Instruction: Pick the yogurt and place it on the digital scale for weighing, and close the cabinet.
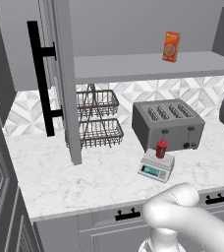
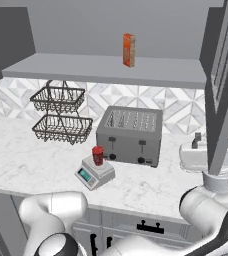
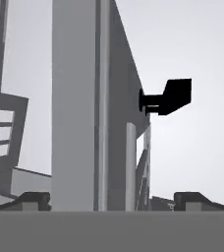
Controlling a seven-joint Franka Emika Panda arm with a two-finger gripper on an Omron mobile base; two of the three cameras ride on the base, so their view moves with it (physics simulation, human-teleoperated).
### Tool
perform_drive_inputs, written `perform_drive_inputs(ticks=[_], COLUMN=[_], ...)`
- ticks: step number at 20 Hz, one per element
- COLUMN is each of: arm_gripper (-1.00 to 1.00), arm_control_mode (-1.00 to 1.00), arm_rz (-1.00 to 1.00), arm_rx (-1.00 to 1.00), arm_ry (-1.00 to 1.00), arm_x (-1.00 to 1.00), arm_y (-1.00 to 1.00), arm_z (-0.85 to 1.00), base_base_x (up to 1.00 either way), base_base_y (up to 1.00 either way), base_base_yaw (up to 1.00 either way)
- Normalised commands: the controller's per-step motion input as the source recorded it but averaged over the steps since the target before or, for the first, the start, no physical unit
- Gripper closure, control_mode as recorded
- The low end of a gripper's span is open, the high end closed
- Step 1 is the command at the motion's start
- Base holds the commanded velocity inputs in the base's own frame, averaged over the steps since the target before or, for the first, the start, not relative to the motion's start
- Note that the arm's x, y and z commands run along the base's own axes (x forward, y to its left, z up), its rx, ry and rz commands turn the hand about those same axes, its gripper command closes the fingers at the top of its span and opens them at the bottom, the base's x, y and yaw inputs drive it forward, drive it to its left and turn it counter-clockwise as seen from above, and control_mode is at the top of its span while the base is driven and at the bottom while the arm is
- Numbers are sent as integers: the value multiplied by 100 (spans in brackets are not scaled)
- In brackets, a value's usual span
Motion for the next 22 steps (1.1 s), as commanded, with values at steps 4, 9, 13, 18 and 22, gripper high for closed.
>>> perform_drive_inputs(ticks=[4, 9, 13, 18, 22], arm_gripper=[-100, -100, -100, -100, -100], arm_control_mode=[-100, -100, -100, -100, -100], arm_rz=[0, -2, -10, -18, -17], arm_rx=[-33, -38, -42, -46, -52], arm_ry=[-9, 1, 18, 42, 47], arm_x=[-46, -68, -76, -40, -1], arm_y=[48, 35, 39, 74, 100], arm_z=[49, 80, 68, 50, 45], base_base_x=[0, 0, 0, 0, 0], base_base_y=[0, 0, 0, 0, 0], base_base_yaw=[0, 0, 0, 0, 0])
